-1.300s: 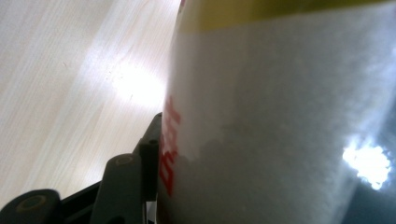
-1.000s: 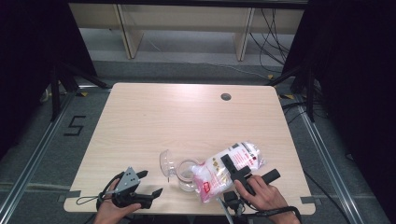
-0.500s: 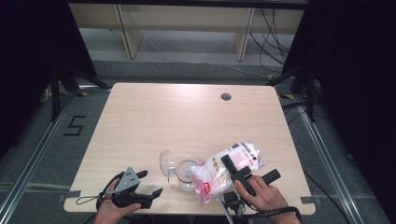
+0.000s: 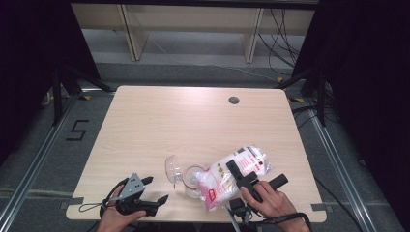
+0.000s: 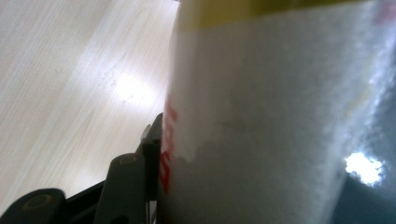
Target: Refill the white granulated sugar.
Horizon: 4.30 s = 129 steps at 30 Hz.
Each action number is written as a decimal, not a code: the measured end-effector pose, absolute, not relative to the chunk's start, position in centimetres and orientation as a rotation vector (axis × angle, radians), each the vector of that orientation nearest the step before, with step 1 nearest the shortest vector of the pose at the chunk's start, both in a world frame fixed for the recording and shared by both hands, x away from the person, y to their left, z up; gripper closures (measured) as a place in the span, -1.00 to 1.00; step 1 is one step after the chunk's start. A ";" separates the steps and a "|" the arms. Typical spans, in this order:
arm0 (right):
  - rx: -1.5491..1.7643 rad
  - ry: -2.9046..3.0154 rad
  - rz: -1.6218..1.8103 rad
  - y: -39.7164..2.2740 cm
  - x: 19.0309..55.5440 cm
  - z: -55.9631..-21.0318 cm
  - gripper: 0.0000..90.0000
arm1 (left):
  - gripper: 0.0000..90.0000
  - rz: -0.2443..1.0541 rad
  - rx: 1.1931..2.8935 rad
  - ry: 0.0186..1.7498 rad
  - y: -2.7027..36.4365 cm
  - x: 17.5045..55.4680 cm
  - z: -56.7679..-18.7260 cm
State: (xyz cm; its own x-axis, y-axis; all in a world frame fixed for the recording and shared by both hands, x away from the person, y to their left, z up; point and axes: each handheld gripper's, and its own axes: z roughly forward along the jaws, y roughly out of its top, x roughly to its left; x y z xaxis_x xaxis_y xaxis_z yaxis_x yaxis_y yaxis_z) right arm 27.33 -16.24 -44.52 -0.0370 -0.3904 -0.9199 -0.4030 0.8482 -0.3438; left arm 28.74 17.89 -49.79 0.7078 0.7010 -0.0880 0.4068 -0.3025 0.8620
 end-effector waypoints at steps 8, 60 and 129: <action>-0.643 1.645 0.008 -16.2 27.7 -44.3 0.16 | -0.64 0.382 1.942 0.846 17.9 28.7 -49.8; -0.619 1.661 -0.056 -17.2 27.2 -43.3 0.21 | -0.64 0.383 1.952 0.833 17.9 28.8 -49.8; -0.712 1.643 -0.069 -16.7 26.6 -42.9 0.26 | -0.64 0.389 1.964 0.824 17.8 28.5 -49.7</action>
